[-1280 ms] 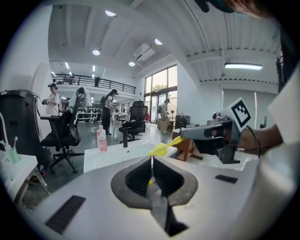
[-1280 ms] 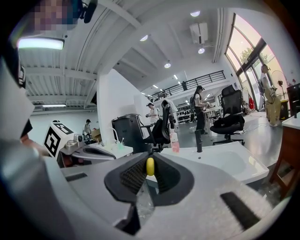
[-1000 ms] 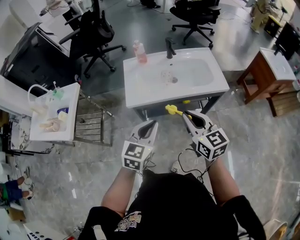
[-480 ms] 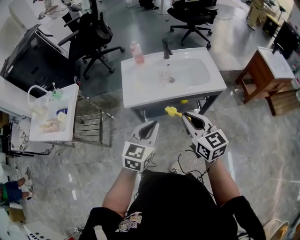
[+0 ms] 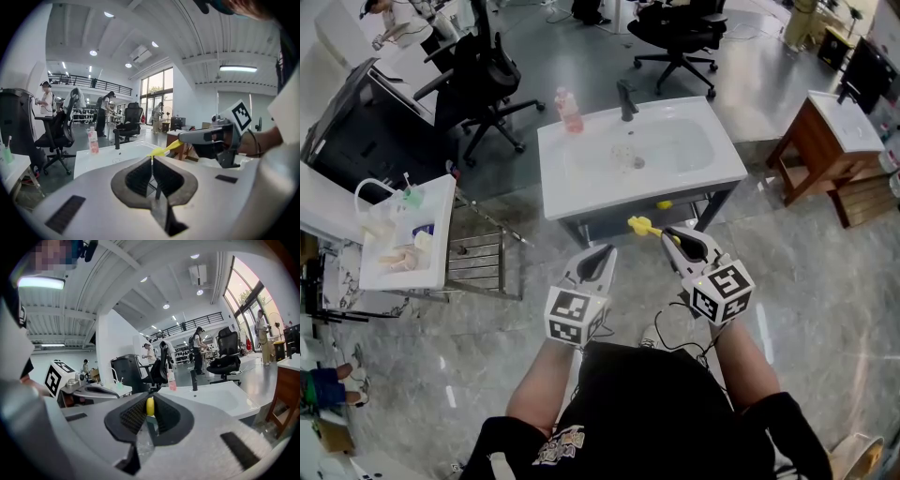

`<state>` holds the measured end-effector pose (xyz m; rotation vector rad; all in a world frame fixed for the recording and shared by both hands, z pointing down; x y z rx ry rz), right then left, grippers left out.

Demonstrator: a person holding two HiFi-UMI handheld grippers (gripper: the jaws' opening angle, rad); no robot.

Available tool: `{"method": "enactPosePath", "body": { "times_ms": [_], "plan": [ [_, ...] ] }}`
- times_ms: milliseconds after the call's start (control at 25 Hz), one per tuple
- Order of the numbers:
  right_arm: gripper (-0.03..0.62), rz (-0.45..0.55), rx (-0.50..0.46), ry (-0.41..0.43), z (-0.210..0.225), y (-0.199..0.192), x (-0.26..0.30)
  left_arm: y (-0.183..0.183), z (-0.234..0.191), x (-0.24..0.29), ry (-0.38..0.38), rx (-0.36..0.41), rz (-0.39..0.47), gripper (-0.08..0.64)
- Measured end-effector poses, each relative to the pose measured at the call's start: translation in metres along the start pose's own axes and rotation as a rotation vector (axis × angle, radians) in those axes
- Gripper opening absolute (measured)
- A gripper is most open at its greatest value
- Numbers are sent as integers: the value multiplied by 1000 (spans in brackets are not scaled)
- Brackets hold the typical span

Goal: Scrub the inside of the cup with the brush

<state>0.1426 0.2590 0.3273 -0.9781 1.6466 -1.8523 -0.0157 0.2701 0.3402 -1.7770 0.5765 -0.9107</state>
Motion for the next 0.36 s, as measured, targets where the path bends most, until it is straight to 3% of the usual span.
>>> {"method": "enactPosePath", "body": {
  "times_ms": [360],
  "plan": [
    [37, 9, 1, -6, -5, 2, -8, -3, 5, -8, -10, 6, -4, 12]
  ]
}}
Point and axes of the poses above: the fingertips, and each gripper's own axes: x forward along the fingers, z to its right, y out of its top, the point moved 5 cm from there along -x, backward along the fingers, and after that the axes turned 9 degrees about -x, right-handed, at the moved point
